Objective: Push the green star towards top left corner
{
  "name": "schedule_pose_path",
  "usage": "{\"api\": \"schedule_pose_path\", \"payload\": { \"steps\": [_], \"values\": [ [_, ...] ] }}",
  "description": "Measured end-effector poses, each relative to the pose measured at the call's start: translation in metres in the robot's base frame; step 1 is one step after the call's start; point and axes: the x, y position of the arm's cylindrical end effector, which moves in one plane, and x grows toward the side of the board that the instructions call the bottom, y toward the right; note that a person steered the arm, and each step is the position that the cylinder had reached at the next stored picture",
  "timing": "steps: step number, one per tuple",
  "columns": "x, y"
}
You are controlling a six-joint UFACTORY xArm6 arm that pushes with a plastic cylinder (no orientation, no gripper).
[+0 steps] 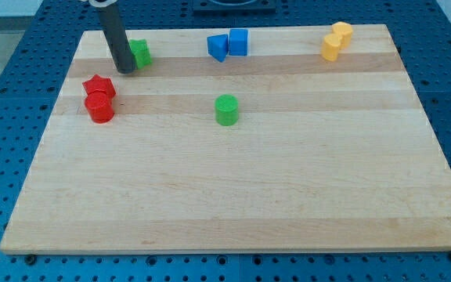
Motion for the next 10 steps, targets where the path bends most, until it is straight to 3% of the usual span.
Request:
{"api": "schedule_pose_path", "payload": {
  "steps": [3, 7, 10],
  "values": [
    [-0.002, 0.051],
    [-0.026, 0.001],
    [0.027, 0.075]
  ]
}}
